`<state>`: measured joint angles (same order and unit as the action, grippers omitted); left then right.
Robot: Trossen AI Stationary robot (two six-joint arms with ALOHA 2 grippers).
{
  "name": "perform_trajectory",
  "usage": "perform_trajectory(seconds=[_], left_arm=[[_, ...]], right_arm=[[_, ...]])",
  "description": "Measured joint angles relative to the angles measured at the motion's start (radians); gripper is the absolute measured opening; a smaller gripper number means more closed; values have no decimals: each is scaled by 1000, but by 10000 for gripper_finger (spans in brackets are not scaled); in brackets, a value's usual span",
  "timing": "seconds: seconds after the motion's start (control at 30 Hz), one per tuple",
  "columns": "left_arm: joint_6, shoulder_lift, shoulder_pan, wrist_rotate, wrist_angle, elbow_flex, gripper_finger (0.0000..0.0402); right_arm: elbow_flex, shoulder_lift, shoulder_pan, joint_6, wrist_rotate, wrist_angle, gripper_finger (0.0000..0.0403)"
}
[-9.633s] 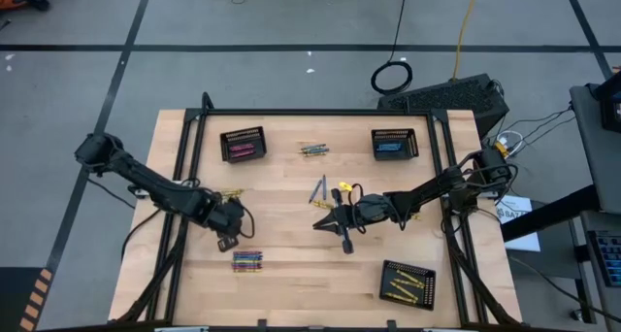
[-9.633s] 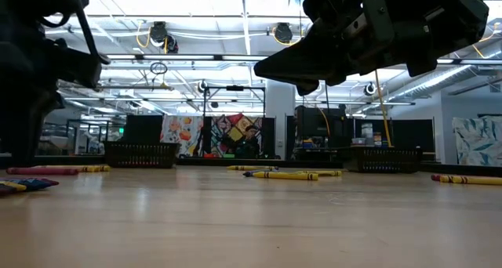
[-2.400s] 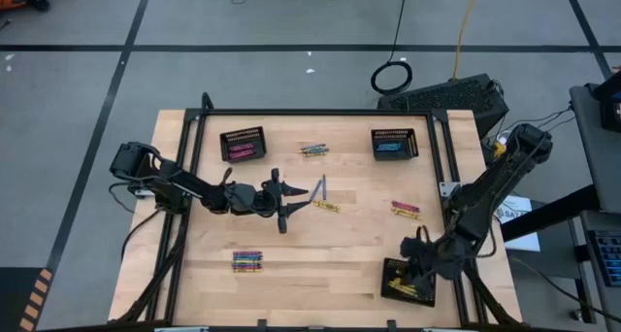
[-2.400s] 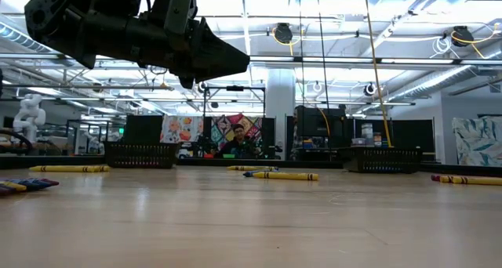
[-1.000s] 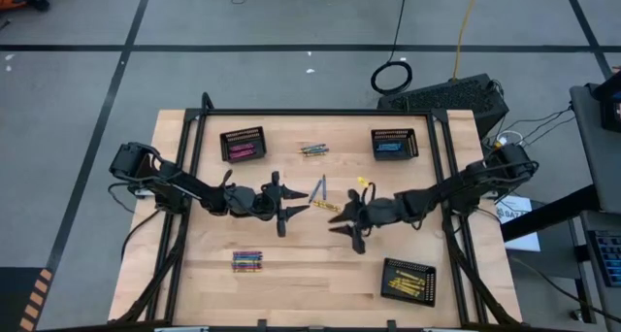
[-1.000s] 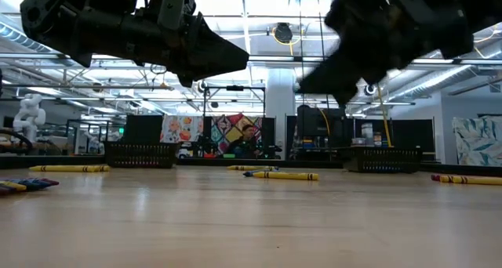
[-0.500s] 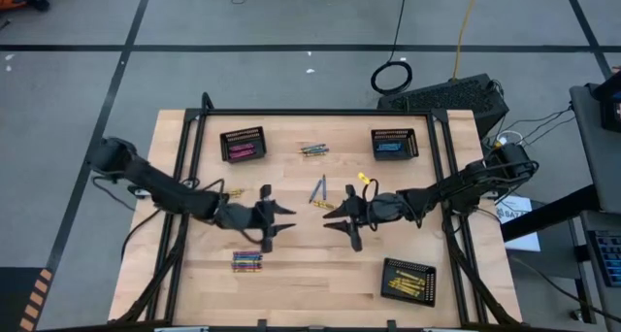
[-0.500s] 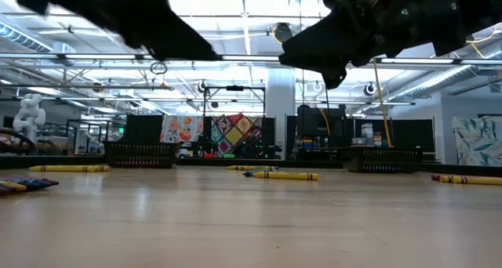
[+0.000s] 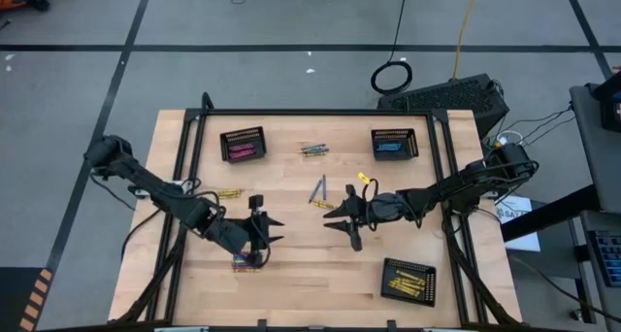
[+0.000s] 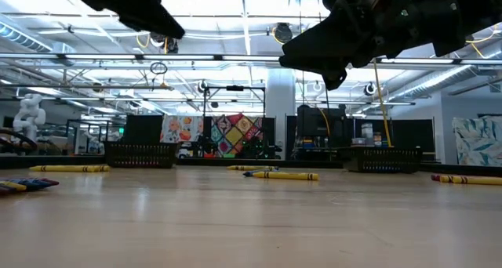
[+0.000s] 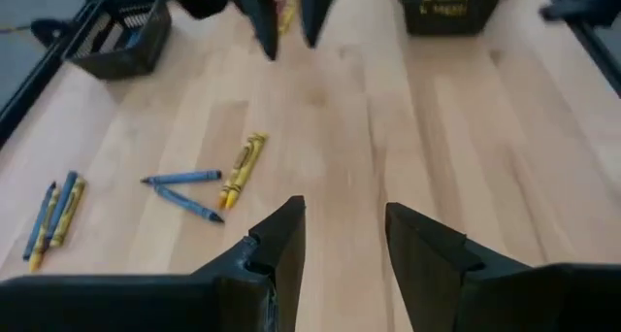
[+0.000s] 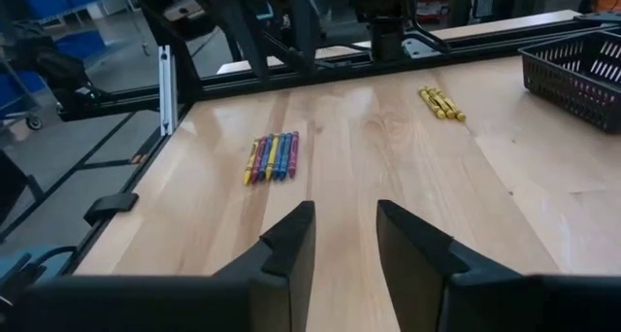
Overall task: Sort crayons
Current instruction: Put the yellow crayon into the bottom black bin
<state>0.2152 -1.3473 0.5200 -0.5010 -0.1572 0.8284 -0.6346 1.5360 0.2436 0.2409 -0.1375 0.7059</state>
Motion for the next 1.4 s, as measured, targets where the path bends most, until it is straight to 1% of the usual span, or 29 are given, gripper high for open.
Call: perform_trajectory(seconds=[0.07, 0.2, 0.37, 0.57, 0.67, 0.73, 0.9, 1.03, 1.17, 1.3, 1.4], left_arm=[[15, -10, -15, 28, -5, -1, 146], [16, -26, -34, 132, -38, 0, 146], [46, -25, -35, 161, -180, 0, 146], [189, -25, -34, 250, -386, -1, 146], [223, -25, -20, 266, -467, -10, 146], [232, -25, -9, 278, -463, -38, 146], [234, -25, 1, 352, -381, -121, 146], [272, -25, 6, 356, -376, -137, 146], [272, -25, 24, 360, -360, -137, 146], [202, -25, 51, 360, -255, -163, 146], [195, -25, 66, 360, -194, -202, 146]], right_arm=[[0, 0, 0, 0, 0, 0, 100], [0, 0, 0, 0, 0, 0, 100], [0, 0, 0, 1, 0, -6, 100], [0, 0, 0, 1, 0, -7, 100], [0, 0, 0, 1, 0, -7, 100], [0, 0, 0, 1, 0, -7, 100], [0, 0, 0, 1, 0, -7, 100], [0, 0, 0, 1, 0, -7, 100], [0, 0, 0, 1, 0, -7, 100], [0, 0, 0, 1, 0, -7, 100], [0, 0, 0, 1, 0, -7, 100]])
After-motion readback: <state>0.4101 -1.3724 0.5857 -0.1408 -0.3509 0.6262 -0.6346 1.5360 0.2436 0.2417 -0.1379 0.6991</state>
